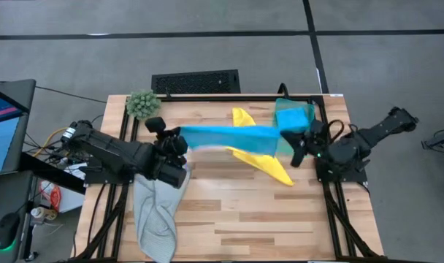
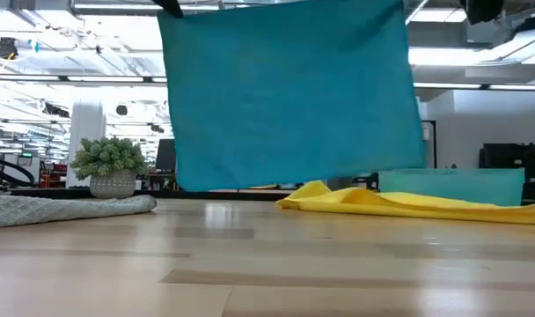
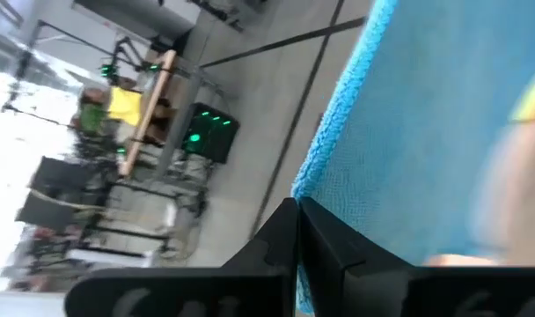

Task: Fold microfiber towels
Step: Fold the blue microfiber cloth

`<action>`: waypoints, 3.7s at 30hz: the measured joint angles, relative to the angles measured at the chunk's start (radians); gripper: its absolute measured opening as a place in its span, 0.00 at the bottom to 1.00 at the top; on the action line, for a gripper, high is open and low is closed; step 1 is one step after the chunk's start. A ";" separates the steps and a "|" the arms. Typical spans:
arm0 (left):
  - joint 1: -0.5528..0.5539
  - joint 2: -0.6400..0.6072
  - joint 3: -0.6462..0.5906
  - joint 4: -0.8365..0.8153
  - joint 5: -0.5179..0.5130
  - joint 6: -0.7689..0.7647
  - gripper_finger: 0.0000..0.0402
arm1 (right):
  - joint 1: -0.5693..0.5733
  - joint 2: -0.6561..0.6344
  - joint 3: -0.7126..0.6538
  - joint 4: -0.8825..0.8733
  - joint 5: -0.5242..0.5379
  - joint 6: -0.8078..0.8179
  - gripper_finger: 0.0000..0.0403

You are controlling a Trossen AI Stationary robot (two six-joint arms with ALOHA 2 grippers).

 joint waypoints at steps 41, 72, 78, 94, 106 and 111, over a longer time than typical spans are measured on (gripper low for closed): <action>-0.360 0.129 -0.402 0.614 0.357 -0.296 0.00 | 0.483 0.779 -0.084 0.328 0.030 0.952 0.02; -0.245 0.127 -0.552 0.820 0.331 -0.238 0.00 | 0.431 0.768 -0.084 -0.076 -0.281 1.305 0.14; -0.225 0.127 -0.552 0.821 0.331 -0.208 0.00 | 0.431 0.768 -0.084 -0.170 -0.289 1.361 0.25; -0.146 0.127 -0.552 0.956 0.338 -0.065 0.00 | 0.323 0.770 -0.084 -0.083 -0.242 1.083 0.28; -0.142 0.127 -0.552 0.947 0.385 -0.066 0.00 | 0.189 0.915 -0.081 0.001 -0.437 0.900 0.28; -0.141 0.127 -0.552 0.894 0.411 -0.058 0.00 | 0.224 0.942 -0.079 -0.005 -0.408 0.993 0.28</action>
